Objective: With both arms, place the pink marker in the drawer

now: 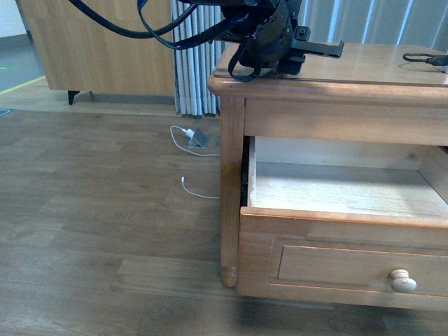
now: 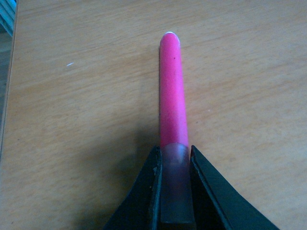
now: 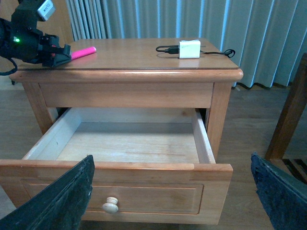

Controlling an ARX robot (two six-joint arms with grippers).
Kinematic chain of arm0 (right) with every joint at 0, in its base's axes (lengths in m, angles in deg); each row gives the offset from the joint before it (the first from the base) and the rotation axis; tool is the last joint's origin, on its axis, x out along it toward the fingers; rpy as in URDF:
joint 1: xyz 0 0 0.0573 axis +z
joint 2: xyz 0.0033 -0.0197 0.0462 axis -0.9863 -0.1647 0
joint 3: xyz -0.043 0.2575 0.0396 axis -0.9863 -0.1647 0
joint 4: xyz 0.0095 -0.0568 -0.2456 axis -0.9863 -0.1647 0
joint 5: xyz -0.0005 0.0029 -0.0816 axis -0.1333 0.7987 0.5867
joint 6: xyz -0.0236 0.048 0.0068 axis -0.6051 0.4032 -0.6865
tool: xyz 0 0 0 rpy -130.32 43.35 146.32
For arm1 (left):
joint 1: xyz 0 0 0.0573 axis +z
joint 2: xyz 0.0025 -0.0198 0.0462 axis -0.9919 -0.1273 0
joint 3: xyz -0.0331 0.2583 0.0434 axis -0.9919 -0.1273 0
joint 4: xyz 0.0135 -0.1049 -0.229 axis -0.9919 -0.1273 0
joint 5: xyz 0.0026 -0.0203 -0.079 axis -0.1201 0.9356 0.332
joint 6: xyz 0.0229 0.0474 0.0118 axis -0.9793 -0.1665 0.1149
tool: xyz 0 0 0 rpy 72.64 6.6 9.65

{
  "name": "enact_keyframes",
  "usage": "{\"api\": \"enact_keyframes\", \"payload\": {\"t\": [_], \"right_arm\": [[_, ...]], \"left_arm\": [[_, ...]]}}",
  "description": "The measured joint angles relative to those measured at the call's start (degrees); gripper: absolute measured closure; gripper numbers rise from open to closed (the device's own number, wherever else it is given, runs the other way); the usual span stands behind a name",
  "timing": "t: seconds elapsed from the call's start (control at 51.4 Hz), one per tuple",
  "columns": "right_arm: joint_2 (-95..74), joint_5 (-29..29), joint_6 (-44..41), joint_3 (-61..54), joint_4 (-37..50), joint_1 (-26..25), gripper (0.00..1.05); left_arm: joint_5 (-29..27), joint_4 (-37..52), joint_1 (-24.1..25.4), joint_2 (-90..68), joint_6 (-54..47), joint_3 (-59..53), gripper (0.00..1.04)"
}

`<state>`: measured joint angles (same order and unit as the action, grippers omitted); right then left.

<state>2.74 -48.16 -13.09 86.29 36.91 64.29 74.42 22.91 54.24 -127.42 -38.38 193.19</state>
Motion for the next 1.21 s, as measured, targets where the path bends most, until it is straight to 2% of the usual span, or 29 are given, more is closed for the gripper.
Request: {"api": "enact_keyframes", "payload": {"t": [0.311, 0.467, 0.778, 0.875, 1.206], "right_arm": [[0.0, 0.0, 0.02, 0.0, 0.0, 0.0, 0.08], [0.0, 0.0, 0.02, 0.0, 0.0, -0.02, 0.08], [0.0, 0.0, 0.02, 0.0, 0.0, -0.02, 0.08], [0.0, 0.0, 0.02, 0.0, 0.0, -0.02, 0.08], [0.0, 0.02, 0.02, 0.0, 0.0, -0.02, 0.08]], "left_arm": [[6.62, 11.54, 0.46, 14.47, -2.38, -24.37, 0.91], [12.57, 15.72, -0.11, 24.33, -4.17, -36.87, 0.91], [21.59, 16.2, -3.96, 30.8, -9.09, -47.01, 0.91], [21.27, 16.11, -5.53, 29.14, -10.6, -47.41, 0.91], [14.84, 18.51, -8.76, 16.11, -10.73, -42.88, 0.91]]}}
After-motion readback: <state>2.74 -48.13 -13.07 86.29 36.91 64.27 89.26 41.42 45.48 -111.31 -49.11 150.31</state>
